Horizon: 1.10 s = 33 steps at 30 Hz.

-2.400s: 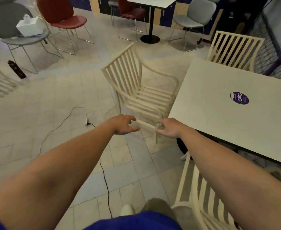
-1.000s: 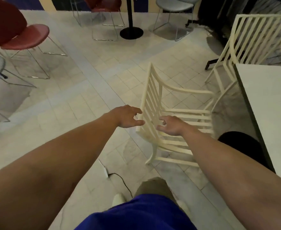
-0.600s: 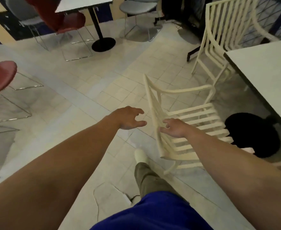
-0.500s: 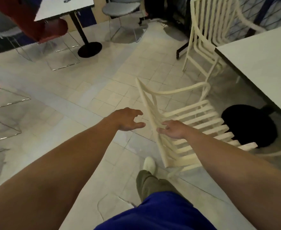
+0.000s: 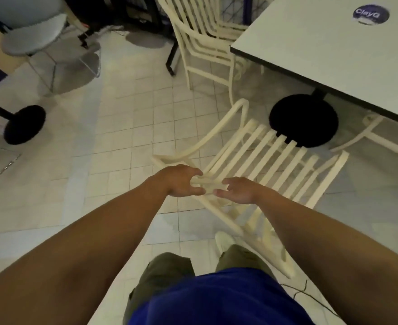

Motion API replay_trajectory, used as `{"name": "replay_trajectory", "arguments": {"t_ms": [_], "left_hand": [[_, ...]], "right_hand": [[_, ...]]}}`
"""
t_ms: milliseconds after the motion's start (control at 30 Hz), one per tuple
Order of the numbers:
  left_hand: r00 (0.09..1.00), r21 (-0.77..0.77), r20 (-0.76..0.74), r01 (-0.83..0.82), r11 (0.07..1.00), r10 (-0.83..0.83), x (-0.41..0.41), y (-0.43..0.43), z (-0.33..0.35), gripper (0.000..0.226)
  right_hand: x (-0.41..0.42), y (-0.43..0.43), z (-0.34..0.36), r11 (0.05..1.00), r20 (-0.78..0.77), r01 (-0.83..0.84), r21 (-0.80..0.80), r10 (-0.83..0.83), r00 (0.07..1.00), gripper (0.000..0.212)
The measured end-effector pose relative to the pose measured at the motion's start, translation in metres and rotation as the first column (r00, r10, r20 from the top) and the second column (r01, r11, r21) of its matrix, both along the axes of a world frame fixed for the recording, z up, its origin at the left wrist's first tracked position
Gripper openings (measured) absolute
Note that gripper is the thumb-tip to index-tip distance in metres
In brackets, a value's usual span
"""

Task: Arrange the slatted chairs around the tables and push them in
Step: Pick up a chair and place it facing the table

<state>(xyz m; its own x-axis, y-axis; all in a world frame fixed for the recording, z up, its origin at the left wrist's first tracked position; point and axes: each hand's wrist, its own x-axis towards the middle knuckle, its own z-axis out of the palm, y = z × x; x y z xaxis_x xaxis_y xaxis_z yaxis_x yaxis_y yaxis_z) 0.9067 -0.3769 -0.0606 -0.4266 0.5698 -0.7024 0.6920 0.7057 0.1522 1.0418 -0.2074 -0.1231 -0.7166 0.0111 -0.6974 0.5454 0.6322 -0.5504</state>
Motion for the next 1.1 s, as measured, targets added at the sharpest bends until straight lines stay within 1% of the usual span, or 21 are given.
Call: {"name": "replay_trajectory", "arguments": {"t_ms": [167, 200, 367, 400, 467, 567, 667, 733, 900, 1033, 1100], "left_hand": [[0.974, -0.076, 0.069, 0.222, 0.972, -0.217, -0.035, 0.002, -0.018, 0.081], [0.956, -0.085, 0.083, 0.287, 0.954, -0.28, -0.044, 0.002, -0.024, 0.082], [0.876, -0.089, 0.13, 0.478, 0.874, -0.465, -0.072, -0.002, -0.054, 0.09], [0.854, -0.084, 0.145, 0.514, 0.854, -0.499, -0.074, -0.004, -0.059, 0.09], [0.809, -0.056, 0.17, 0.578, 0.814, -0.563, -0.074, -0.008, -0.065, 0.083], [0.775, 0.004, 0.164, 0.619, 0.786, -0.611, -0.072, -0.013, -0.074, 0.073], [0.747, 0.006, 0.132, 0.657, 0.754, -0.652, -0.075, -0.01, -0.08, 0.071], [0.74, 0.009, 0.13, 0.665, 0.747, -0.66, -0.075, -0.007, -0.083, 0.069], [0.754, 0.005, 0.121, 0.65, 0.76, -0.646, -0.068, -0.001, -0.085, 0.062], [0.776, -0.029, 0.109, 0.627, 0.778, -0.621, -0.061, 0.002, -0.087, 0.058], [0.794, -0.056, 0.12, 0.605, 0.794, -0.596, -0.059, 0.003, -0.086, 0.062]], "right_hand": [[0.006, -0.021, -0.011, 0.982, 0.076, 0.185, -0.044, -0.182, 0.98, 0.096], [0.007, -0.027, -0.012, 0.975, 0.091, 0.222, -0.034, -0.218, 0.972, 0.098], [0.016, -0.055, -0.02, 0.943, 0.143, 0.327, 0.066, -0.334, 0.932, 0.106], [0.017, -0.061, -0.019, 0.932, 0.145, 0.353, 0.084, -0.362, 0.921, 0.105], [0.019, -0.076, -0.015, 0.92, 0.148, 0.377, 0.108, -0.39, 0.909, 0.095], [0.026, -0.094, -0.015, 0.916, 0.167, 0.359, 0.178, -0.388, 0.907, 0.087], [0.03, -0.096, -0.02, 0.907, 0.161, 0.351, 0.232, -0.392, 0.906, 0.073], [0.031, -0.092, -0.019, 0.915, 0.174, 0.32, 0.246, -0.367, 0.914, 0.069], [0.044, -0.087, -0.02, 0.915, 0.224, 0.306, 0.262, -0.366, 0.904, 0.074], [0.052, -0.087, -0.024, 0.905, 0.179, 0.334, 0.264, -0.386, 0.905, 0.078], [0.058, -0.086, -0.025, 0.896, 0.158, 0.346, 0.279, -0.398, 0.904, 0.08]]}}
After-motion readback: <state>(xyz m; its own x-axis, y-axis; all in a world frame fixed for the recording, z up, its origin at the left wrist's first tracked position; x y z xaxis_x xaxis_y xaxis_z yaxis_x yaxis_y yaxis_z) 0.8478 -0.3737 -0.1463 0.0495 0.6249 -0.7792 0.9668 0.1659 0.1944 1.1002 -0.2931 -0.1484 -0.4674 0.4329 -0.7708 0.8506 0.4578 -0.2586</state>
